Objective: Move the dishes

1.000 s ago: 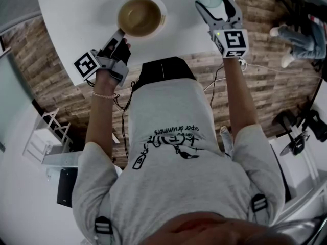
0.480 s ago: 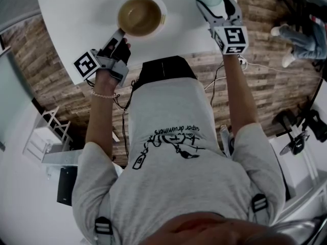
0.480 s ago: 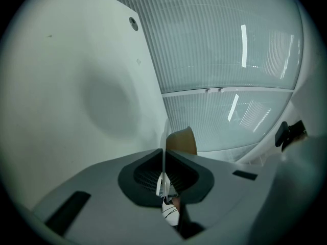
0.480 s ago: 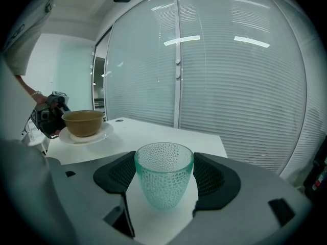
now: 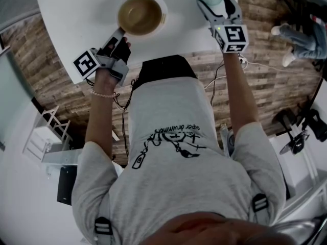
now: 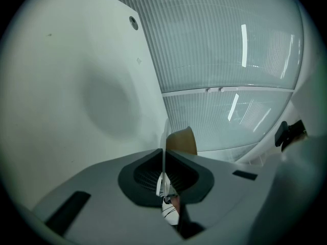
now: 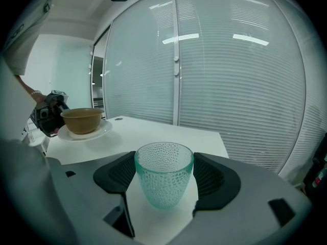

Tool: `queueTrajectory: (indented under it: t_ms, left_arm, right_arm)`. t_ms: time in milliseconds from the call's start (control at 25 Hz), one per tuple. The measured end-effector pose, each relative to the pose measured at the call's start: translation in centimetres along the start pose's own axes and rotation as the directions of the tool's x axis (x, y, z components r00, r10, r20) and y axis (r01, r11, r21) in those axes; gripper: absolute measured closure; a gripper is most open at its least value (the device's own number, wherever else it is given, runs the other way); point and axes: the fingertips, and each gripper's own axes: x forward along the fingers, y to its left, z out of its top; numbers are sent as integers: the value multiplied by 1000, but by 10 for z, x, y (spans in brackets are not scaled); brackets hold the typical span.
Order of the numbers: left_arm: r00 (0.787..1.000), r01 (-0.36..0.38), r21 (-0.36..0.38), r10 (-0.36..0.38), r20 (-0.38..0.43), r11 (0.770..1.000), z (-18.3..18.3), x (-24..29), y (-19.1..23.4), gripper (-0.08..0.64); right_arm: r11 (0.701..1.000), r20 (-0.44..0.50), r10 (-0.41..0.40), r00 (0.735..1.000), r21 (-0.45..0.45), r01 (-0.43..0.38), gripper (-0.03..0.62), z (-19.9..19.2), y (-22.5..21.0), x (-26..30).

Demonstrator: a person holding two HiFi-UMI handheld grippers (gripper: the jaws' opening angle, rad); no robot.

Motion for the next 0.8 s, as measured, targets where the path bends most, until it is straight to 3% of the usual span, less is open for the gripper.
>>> queueTrajectory:
  t_ms: [800]
  left_arm:
    - [1000, -5, -2, 5, -5, 1000, -2, -1, 3, 545]
  right_arm:
    - [999, 2, -8, 1000, 39, 8, 227, -11, -3, -3]
